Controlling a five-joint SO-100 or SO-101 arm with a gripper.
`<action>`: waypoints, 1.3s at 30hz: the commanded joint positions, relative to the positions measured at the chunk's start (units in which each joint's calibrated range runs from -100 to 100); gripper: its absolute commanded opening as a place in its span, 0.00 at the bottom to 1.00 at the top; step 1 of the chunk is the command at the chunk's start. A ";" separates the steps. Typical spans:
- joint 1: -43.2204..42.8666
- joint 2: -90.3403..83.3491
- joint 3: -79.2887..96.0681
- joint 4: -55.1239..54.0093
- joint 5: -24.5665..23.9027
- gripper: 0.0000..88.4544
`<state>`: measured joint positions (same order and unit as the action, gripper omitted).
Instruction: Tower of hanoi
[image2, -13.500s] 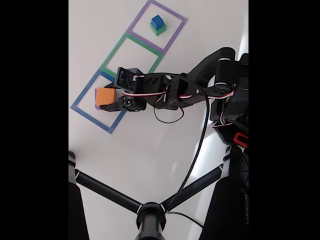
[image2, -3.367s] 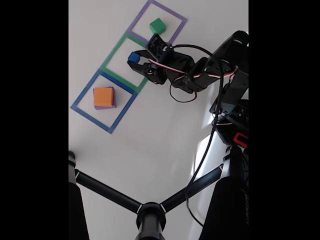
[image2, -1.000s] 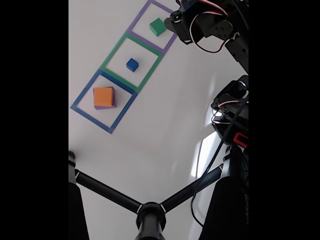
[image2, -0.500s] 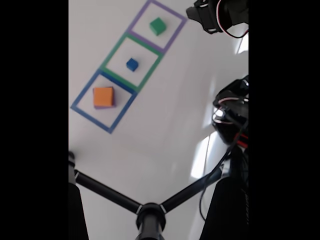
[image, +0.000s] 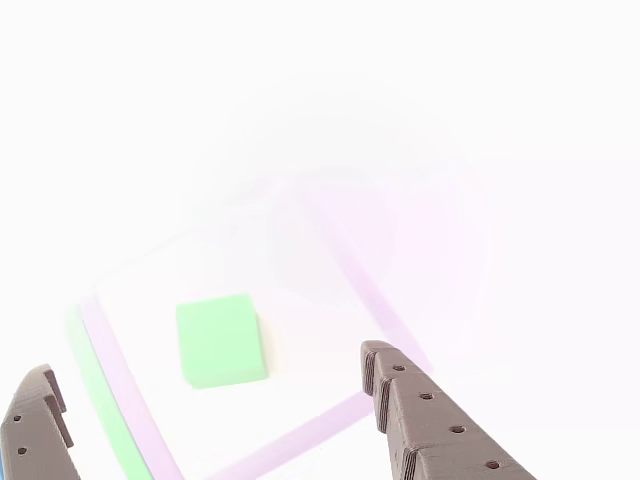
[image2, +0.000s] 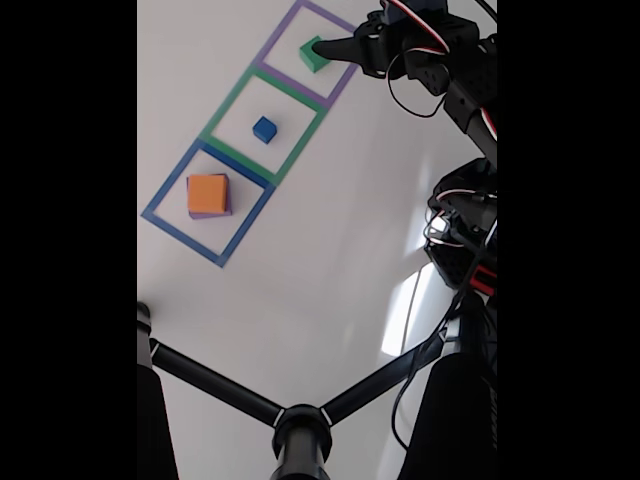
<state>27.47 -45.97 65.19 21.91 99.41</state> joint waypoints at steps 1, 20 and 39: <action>-0.33 4.35 4.72 -15.19 0.59 0.42; -2.35 40.92 9.27 -61.10 0.59 0.41; -3.59 56.99 2.81 -73.17 0.59 0.40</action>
<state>24.52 10.43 70.58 -49.44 100.00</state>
